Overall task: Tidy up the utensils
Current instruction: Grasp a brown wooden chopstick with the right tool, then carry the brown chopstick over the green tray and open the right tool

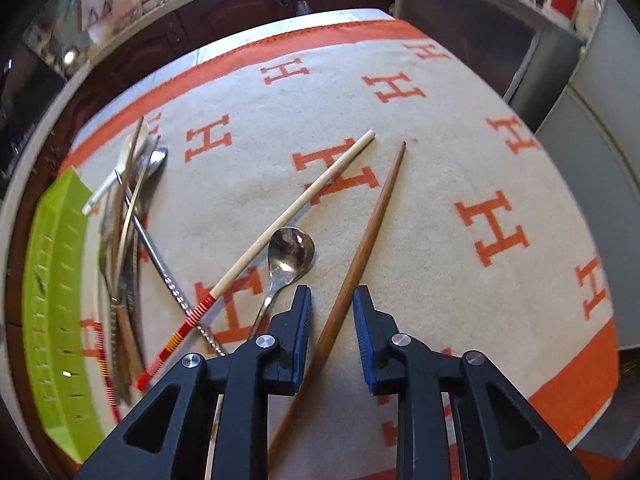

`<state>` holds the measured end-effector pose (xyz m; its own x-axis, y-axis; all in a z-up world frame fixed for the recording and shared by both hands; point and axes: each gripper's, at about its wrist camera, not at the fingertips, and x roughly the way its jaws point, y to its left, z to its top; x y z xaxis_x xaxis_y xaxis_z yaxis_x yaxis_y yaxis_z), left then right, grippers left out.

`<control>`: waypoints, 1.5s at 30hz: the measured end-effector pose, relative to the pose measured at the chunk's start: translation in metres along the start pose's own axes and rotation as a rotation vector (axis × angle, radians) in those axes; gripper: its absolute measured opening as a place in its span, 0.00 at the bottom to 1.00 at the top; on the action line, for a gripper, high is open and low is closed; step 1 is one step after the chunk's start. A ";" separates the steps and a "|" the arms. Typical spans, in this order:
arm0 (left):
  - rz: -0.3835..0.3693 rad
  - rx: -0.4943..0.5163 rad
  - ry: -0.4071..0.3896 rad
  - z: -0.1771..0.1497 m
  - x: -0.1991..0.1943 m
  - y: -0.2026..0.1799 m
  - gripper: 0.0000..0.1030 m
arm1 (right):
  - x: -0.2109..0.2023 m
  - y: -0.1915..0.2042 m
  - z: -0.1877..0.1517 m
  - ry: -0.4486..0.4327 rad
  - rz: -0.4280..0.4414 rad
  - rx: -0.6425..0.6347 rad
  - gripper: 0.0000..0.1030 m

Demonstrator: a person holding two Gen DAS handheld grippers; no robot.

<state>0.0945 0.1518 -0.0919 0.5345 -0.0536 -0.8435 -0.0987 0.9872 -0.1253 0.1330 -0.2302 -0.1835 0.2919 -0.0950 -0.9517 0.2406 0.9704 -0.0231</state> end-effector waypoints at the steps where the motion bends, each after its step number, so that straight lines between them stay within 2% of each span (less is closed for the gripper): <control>1: -0.005 -0.003 -0.002 0.000 0.000 0.002 0.49 | 0.000 0.006 -0.003 -0.013 -0.033 -0.030 0.21; 4: -0.016 -0.013 -0.007 -0.001 -0.001 0.007 0.49 | -0.001 0.012 -0.008 -0.035 -0.073 -0.042 0.12; 6: -0.024 -0.018 -0.009 -0.002 -0.001 0.010 0.49 | -0.002 0.006 -0.009 -0.030 -0.055 -0.010 0.08; 11: -0.037 -0.027 -0.015 -0.003 -0.003 0.017 0.49 | -0.005 -0.022 -0.011 0.011 0.060 0.120 0.06; 15: -0.043 -0.036 -0.021 -0.003 -0.004 0.023 0.49 | -0.020 -0.033 -0.015 0.003 0.143 0.183 0.06; 21: -0.057 -0.051 -0.031 -0.003 -0.007 0.030 0.49 | -0.067 -0.018 -0.016 -0.056 0.297 0.170 0.06; 24: -0.058 -0.060 -0.039 -0.003 -0.011 0.034 0.49 | -0.093 0.010 -0.014 -0.081 0.395 0.105 0.06; 30: -0.042 -0.099 -0.067 0.001 -0.023 0.049 0.50 | -0.121 0.086 -0.005 -0.059 0.538 -0.054 0.06; 32: -0.031 -0.113 -0.072 0.001 -0.026 0.053 0.62 | -0.126 0.121 -0.002 -0.040 0.573 -0.119 0.06; 34: -0.010 -0.132 -0.072 0.001 -0.029 0.059 0.69 | -0.127 0.153 -0.001 -0.023 0.585 -0.167 0.06; 37: 0.004 -0.144 -0.078 0.000 -0.032 0.065 0.69 | -0.118 0.190 0.000 0.021 0.588 -0.206 0.06; 41: 0.078 -0.125 -0.096 -0.002 -0.036 0.067 0.69 | -0.096 0.224 0.000 0.086 0.572 -0.213 0.06; 45: 0.145 -0.108 -0.096 -0.003 -0.036 0.070 0.71 | -0.074 0.237 -0.006 0.176 0.556 -0.202 0.07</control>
<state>0.0663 0.2222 -0.0718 0.5848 0.1077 -0.8040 -0.2671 0.9614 -0.0655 0.1626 0.0077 -0.1206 0.1621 0.4588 -0.8736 -0.0889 0.8885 0.4502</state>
